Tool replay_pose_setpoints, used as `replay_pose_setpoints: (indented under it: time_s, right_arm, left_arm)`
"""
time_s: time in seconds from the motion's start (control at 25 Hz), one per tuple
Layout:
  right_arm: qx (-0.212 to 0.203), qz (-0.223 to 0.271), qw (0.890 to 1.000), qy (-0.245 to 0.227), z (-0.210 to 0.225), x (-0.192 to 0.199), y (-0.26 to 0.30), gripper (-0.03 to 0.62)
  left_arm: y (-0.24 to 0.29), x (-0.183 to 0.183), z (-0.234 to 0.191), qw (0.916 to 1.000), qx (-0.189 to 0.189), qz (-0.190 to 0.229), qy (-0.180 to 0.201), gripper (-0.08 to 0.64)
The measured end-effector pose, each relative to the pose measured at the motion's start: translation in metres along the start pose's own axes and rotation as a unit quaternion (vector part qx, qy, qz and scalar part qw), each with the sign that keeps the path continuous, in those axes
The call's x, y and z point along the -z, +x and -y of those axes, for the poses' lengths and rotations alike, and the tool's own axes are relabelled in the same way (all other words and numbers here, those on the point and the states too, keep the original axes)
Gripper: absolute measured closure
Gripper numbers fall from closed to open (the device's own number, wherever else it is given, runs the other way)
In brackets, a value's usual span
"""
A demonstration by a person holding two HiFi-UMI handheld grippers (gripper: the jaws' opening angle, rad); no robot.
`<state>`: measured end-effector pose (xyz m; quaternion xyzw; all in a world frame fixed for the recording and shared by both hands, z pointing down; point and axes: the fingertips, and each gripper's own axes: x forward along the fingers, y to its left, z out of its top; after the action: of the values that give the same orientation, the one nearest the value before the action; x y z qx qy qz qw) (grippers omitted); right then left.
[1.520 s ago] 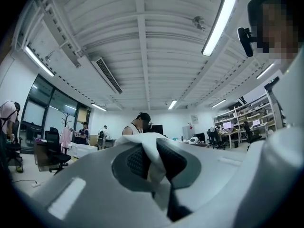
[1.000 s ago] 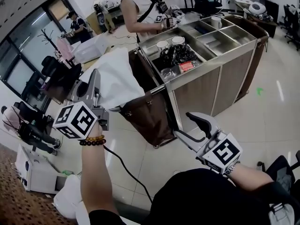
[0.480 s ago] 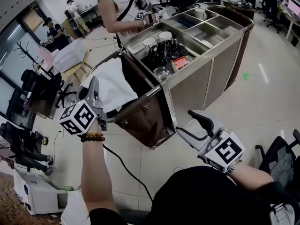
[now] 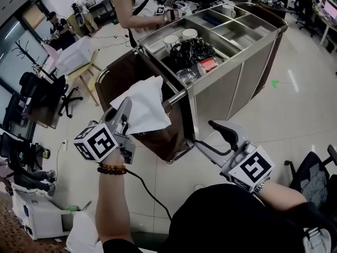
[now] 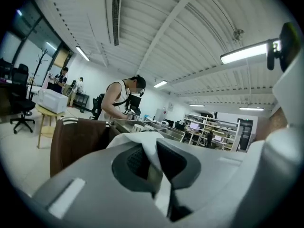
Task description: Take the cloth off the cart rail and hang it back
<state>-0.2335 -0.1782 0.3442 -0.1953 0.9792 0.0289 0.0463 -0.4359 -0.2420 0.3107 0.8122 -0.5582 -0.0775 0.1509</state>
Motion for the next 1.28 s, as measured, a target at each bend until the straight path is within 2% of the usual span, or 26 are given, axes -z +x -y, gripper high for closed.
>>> replay_pose_setpoints:
  time_s: [0.08, 0.24, 0.32, 0.4, 0.56, 0.68, 0.84, 0.92, 1.04, 1.12, 1.2, 1.28]
  right_arm:
    - [-0.003, -0.006, 1.0, 0.007, -0.004, 0.002, 0.004, 0.344]
    - [-0.012, 0.009, 1.0, -0.016, -0.008, 0.003, 0.012, 0.344]
    - [-0.014, 0.008, 1.0, -0.017, -0.013, 0.003, 0.015, 0.344]
    - [-0.015, 0.0, 1.0, -0.011, -0.015, 0.004, 0.016, 0.344]
    - [-0.015, -0.024, 1.0, 0.014, -0.015, 0.011, 0.019, 0.344]
    - [-0.011, -0.058, 0.997, 0.053, -0.026, 0.014, 0.021, 0.344]
    - [-0.017, -0.016, 1.0, -0.007, -0.022, 0.006, 0.029, 0.344]
    - [-0.018, -0.027, 0.999, 0.01, -0.022, 0.009, 0.029, 0.344]
    - [-0.017, -0.058, 0.997, 0.049, -0.024, 0.014, 0.027, 0.344]
    - [-0.017, -0.063, 0.996, 0.055, -0.027, 0.014, 0.027, 0.344]
    - [-0.021, -0.055, 0.997, 0.043, -0.031, 0.012, 0.029, 0.344]
    - [-0.023, -0.041, 0.999, 0.027, -0.03, 0.011, 0.032, 0.344]
  left_arm:
    - [-0.008, 0.011, 0.008, 0.9995, 0.019, 0.004, -0.025, 0.541]
    - [-0.026, 0.032, 0.018, 0.9952, 0.042, 0.011, -0.087, 0.541]
    - [-0.039, 0.035, 0.025, 0.9918, 0.047, 0.018, -0.117, 0.541]
    - [-0.047, 0.032, 0.034, 0.9893, 0.057, 0.025, -0.132, 0.541]
    - [-0.053, 0.033, 0.043, 0.988, 0.067, 0.028, -0.136, 0.541]
    - [-0.061, 0.047, 0.047, 0.9853, 0.076, 0.024, -0.151, 0.541]
    - [-0.068, 0.064, 0.044, 0.9828, 0.077, 0.02, -0.167, 0.541]
    - [-0.067, 0.066, 0.044, 0.9858, 0.07, 0.021, -0.151, 0.541]
    - [-0.067, 0.049, 0.045, 0.9936, 0.057, 0.025, -0.094, 0.542]
    - [-0.07, 0.037, 0.042, 0.9948, 0.061, 0.018, -0.08, 0.542]
    - [-0.076, 0.033, 0.036, 0.9929, 0.077, -0.003, -0.09, 0.541]
    - [-0.084, 0.035, 0.03, 0.9885, 0.094, -0.017, -0.117, 0.543]
